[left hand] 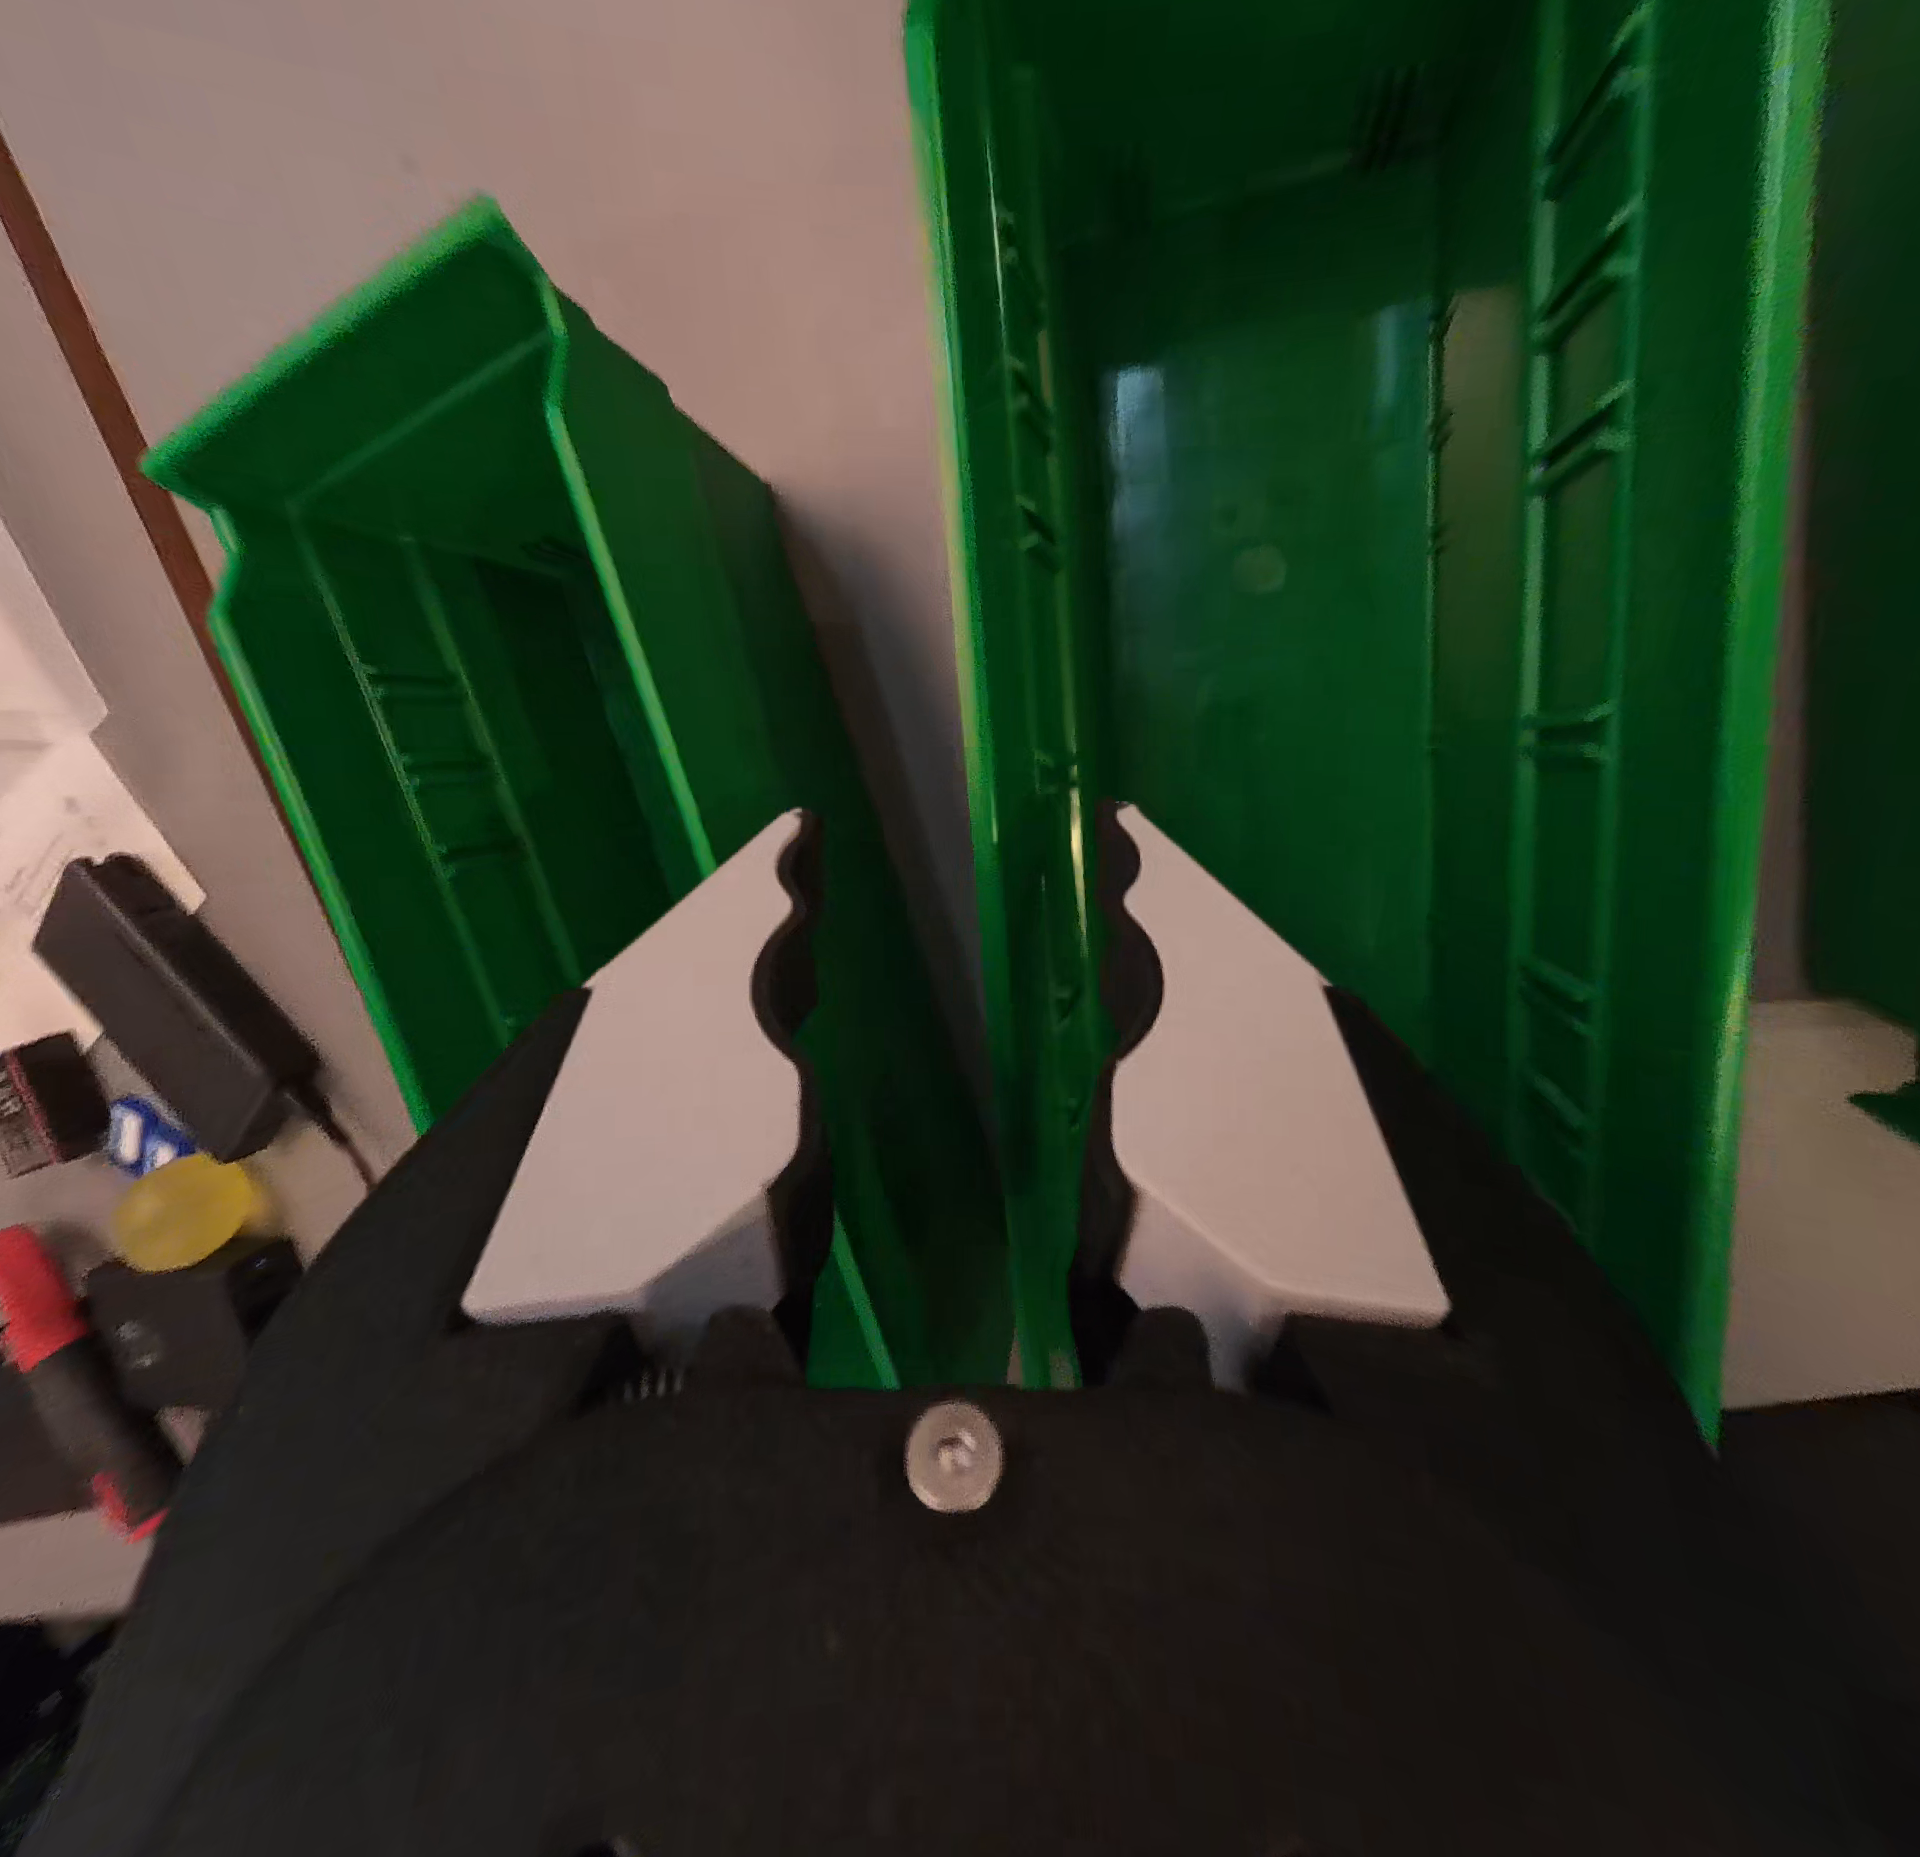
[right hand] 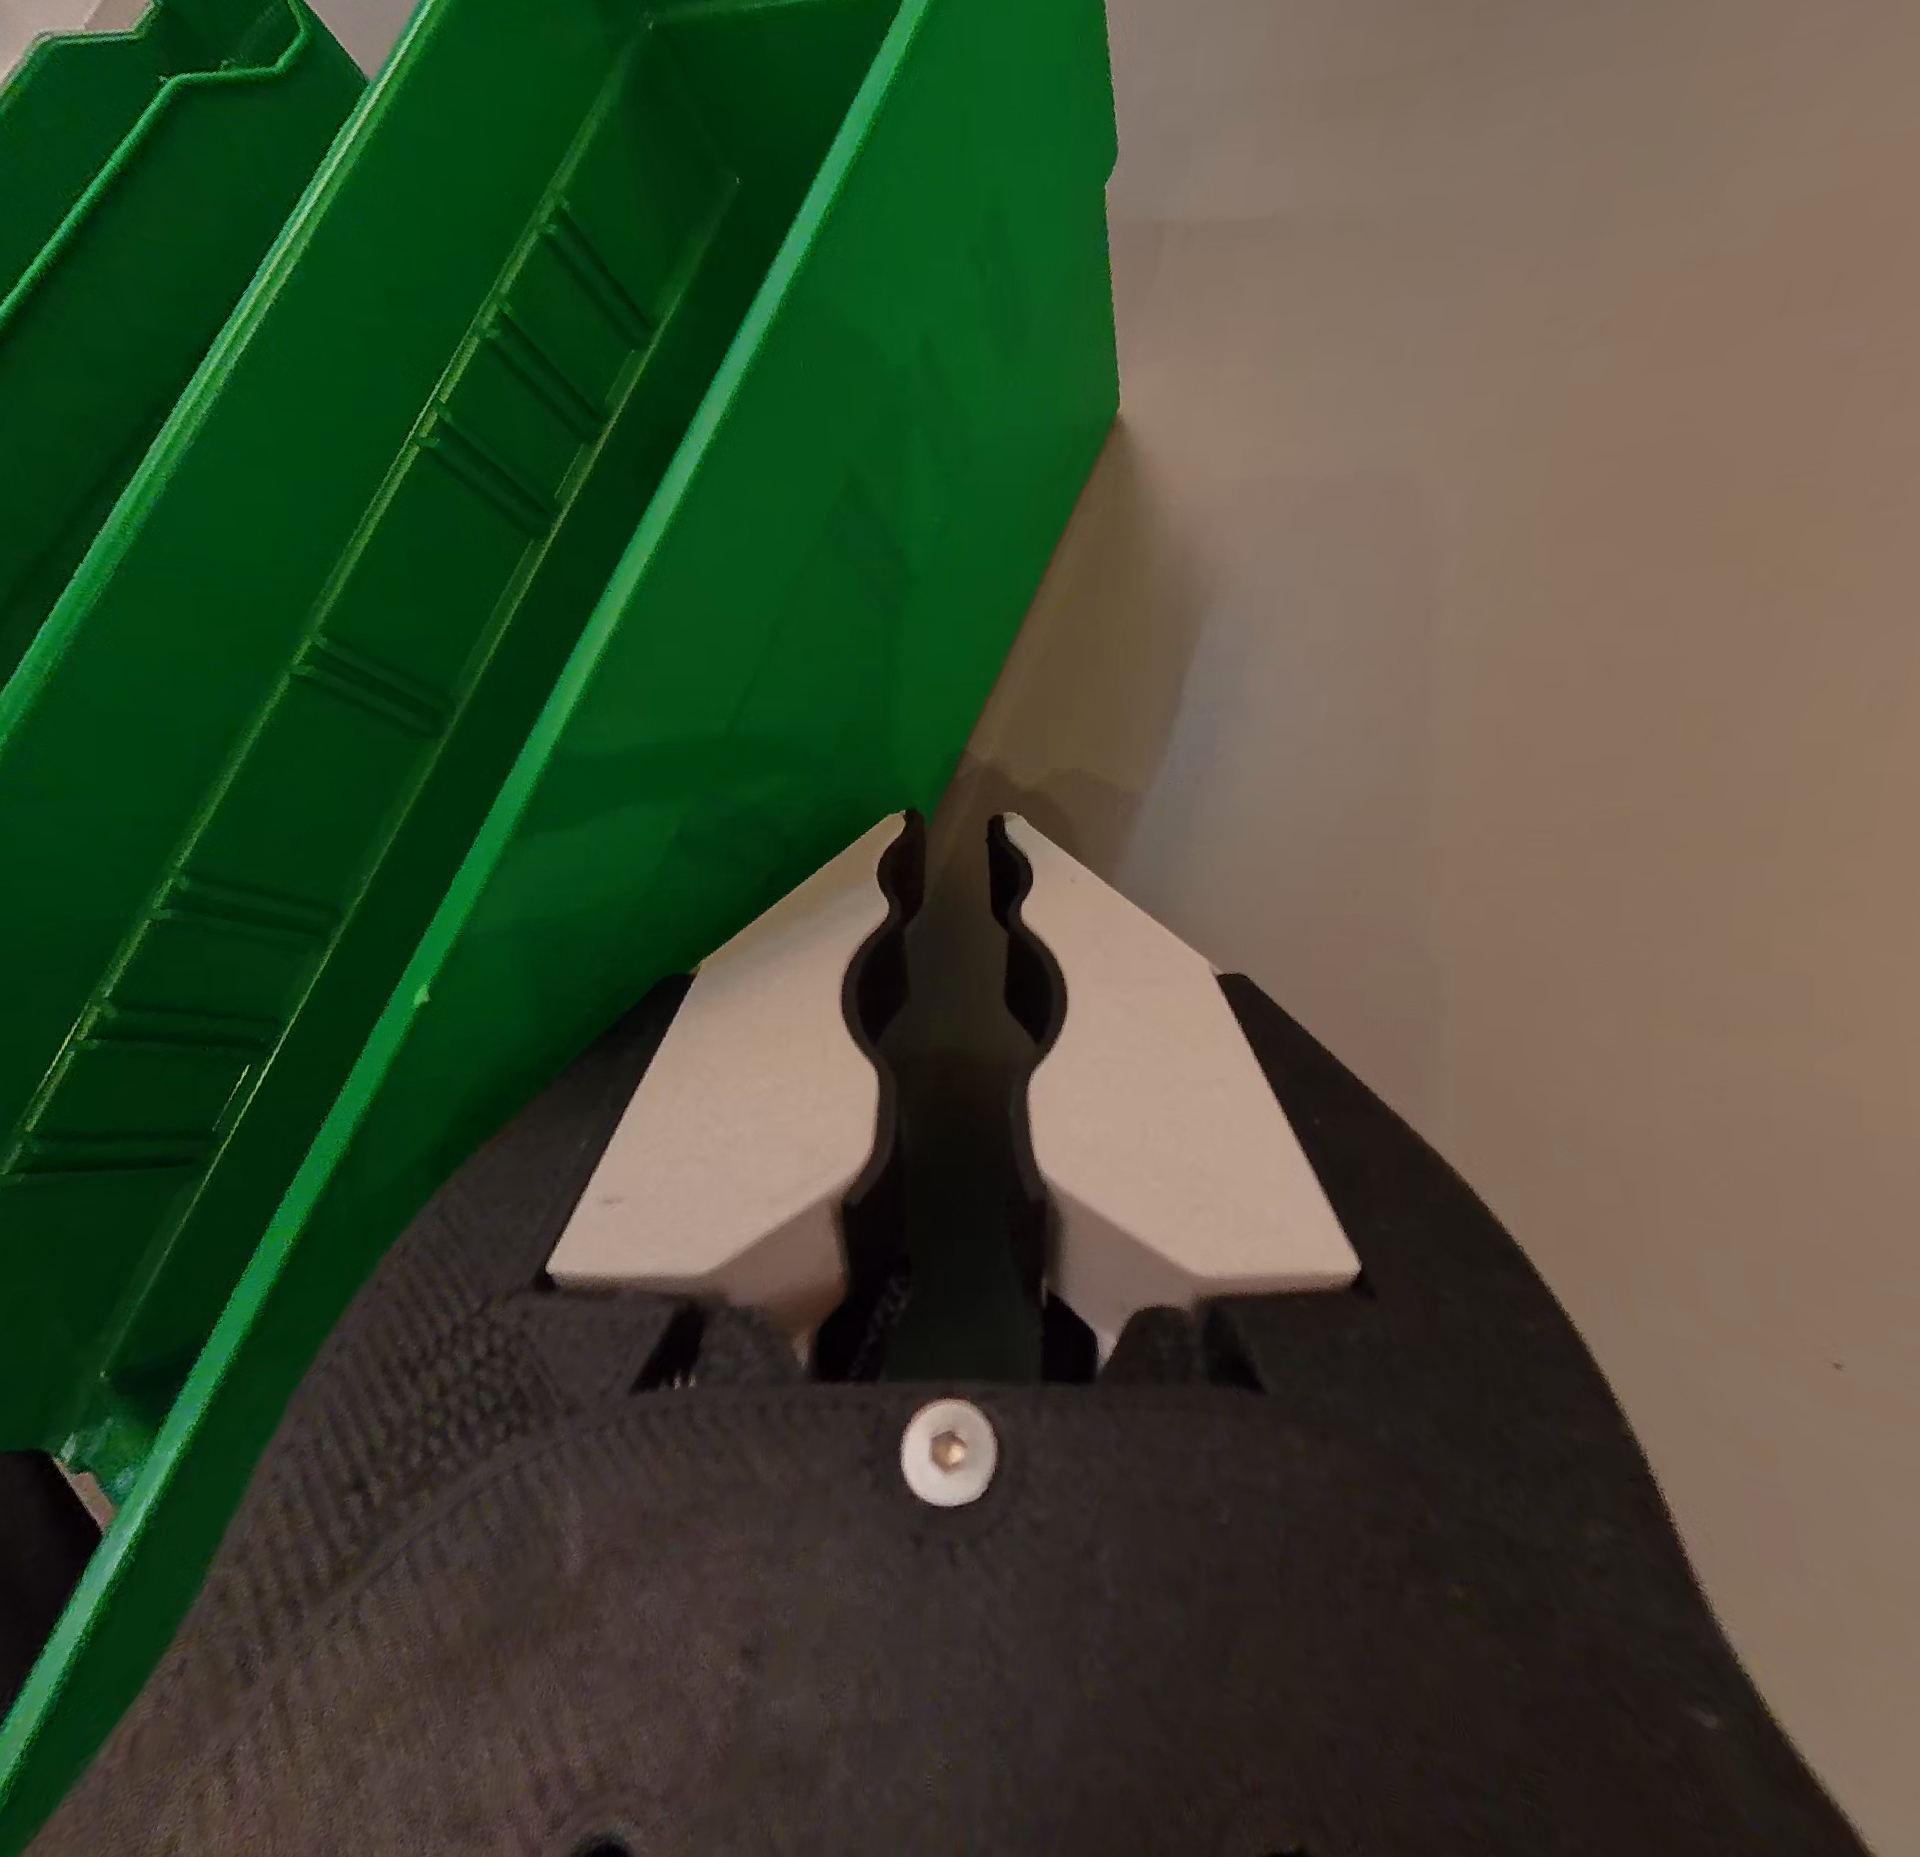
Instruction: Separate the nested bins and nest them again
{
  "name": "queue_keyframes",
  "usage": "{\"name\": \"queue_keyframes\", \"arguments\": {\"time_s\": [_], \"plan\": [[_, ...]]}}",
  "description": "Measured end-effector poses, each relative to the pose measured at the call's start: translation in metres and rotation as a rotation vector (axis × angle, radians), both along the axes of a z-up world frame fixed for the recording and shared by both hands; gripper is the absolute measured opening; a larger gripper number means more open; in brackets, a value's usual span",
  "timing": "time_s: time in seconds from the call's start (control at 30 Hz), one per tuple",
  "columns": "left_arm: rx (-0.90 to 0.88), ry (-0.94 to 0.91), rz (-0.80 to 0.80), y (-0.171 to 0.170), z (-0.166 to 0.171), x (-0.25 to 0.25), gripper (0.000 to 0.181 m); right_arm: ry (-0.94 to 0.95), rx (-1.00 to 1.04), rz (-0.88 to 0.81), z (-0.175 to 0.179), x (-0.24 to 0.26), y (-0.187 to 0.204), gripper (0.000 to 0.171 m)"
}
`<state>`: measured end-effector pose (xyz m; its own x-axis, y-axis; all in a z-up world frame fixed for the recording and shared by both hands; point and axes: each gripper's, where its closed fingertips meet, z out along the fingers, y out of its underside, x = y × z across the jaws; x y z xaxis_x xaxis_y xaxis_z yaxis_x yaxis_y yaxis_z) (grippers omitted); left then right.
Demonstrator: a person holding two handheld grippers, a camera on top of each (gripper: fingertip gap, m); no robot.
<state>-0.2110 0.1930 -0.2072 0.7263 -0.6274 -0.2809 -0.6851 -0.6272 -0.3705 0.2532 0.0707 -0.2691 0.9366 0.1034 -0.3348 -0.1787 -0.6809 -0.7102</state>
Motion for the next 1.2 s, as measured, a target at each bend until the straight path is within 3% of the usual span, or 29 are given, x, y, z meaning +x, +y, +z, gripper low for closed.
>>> {"name": "queue_keyframes", "arguments": {"time_s": [0.13,0.37,0.43,0.53,0.73,0.93,1.1,1.13,1.2], "plan": [[0.041,-0.098,0.024,0.011,0.012,0.001,0.072,-0.001,0.0,0.0,0.0,0.0,0.0,0.011],[-0.092,-0.005,-0.01,0.012,-0.024,-0.007,0.061,-0.002,0.0,0.001,0.0,0.0,0.0,0.012],[-0.093,0.009,-0.013,0.014,-0.023,-0.006,0.05,0.0,0.0,0.001,0.0,0.0,0.0,0.011],[-0.148,0.001,-0.009,0.009,-0.024,-0.001,0.013,0.004,0.0,0.0,0.0,0.0,0.0,0.011],[-0.206,-0.179,0.095,0.007,-0.014,0.012,0.003,0.006,0.0,0.0,0.0,0.0,0.0,0.011],[-0.273,-0.308,0.242,-0.003,-0.023,0.015,0.003,0.006,-0.001,0.0,0.0,0.0,0.0,0.011],[-0.221,-0.449,0.324,-0.004,-0.021,0.022,0.005,0.005,-0.003,-0.001,0.0,0.0,0.0,0.011],[-0.22,-0.499,0.325,-0.006,-0.018,0.027,0.009,0.005,-0.003,-0.001,0.0,0.0,0.0,0.011],[-0.161,-0.537,0.345,-0.003,-0.008,0.027,0.044,0.005,-0.003,0.001,0.0,-0.001,0.0,0.012]]}}
